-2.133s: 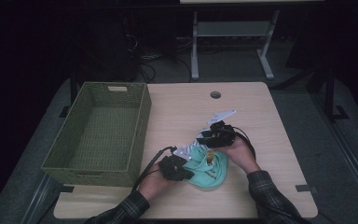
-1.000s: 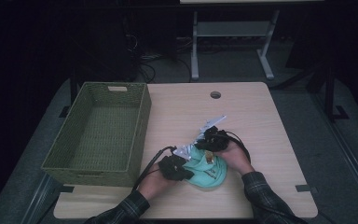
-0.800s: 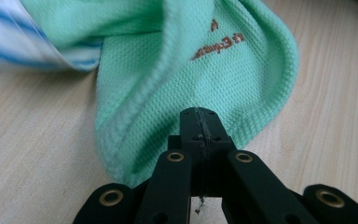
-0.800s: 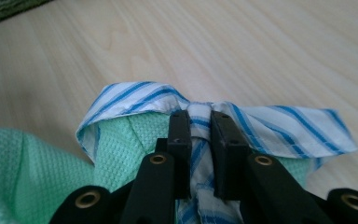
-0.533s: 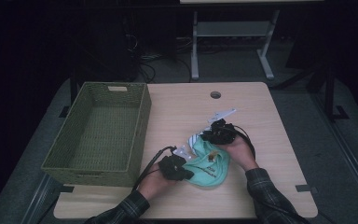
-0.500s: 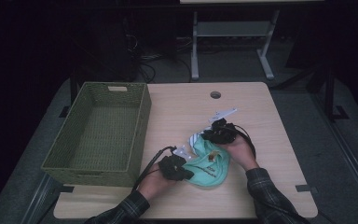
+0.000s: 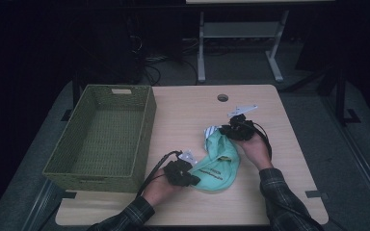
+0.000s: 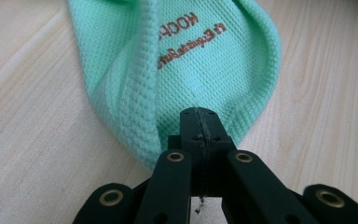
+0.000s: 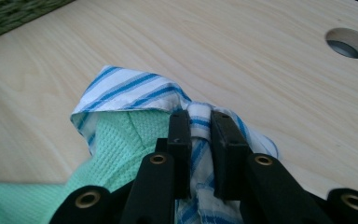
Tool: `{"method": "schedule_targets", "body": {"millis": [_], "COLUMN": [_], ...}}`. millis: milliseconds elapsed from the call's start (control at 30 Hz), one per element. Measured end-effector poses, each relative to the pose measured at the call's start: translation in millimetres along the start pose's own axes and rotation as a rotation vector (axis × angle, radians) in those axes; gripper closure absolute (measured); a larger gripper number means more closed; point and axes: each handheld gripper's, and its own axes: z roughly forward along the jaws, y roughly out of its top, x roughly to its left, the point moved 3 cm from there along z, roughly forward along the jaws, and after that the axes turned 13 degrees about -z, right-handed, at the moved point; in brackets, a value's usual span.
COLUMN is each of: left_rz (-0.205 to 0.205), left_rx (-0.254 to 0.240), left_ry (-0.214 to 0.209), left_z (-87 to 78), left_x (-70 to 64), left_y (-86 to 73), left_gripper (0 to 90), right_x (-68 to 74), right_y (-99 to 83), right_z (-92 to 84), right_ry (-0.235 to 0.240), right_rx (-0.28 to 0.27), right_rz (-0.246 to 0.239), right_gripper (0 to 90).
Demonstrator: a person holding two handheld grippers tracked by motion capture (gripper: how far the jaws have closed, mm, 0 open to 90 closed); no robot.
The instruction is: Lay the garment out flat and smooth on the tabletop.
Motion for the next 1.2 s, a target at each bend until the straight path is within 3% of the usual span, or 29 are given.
{"method": "schedule_targets", "body": {"millis": [433,533,767,933,1200], "left_rz": [-0.017,-0.016,-0.011,-0.011,-0.005], "left_rx": [-0.003,-0.004,-0.003,-0.002,-0.001], "left_ry": [-0.007,-0.008,-0.005,-0.004,-0.005], "left_z": [0.0,0.0,-0.1,-0.1,-0.2], "left_x": [-0.9,-0.9,-0.7,-0.8,-0.4], "left_y": [-0.6,-0.6,-0.5,-0.4,-0.2], "left_gripper": [89.5,89.5,89.5,89.5,89.5], "right_x": [-31.5,-34.0,-30.3,-25.7,-12.0], "right_y": [-14.1,-17.0,-14.8,-10.4,-1.4], "right_z": [2.1,1.9,-5.1,-12.7,-18.1], "right_ry": [-0.109,-0.115,-0.064,-0.052,-0.012], "right_rx": [0.045,0.042,0.012,-0.015,-0.032], "right_rz": [0.073,0.082,0.094,0.08,0.038], "right_gripper": [78.7,78.6,66.8,63.7,68.0]}}
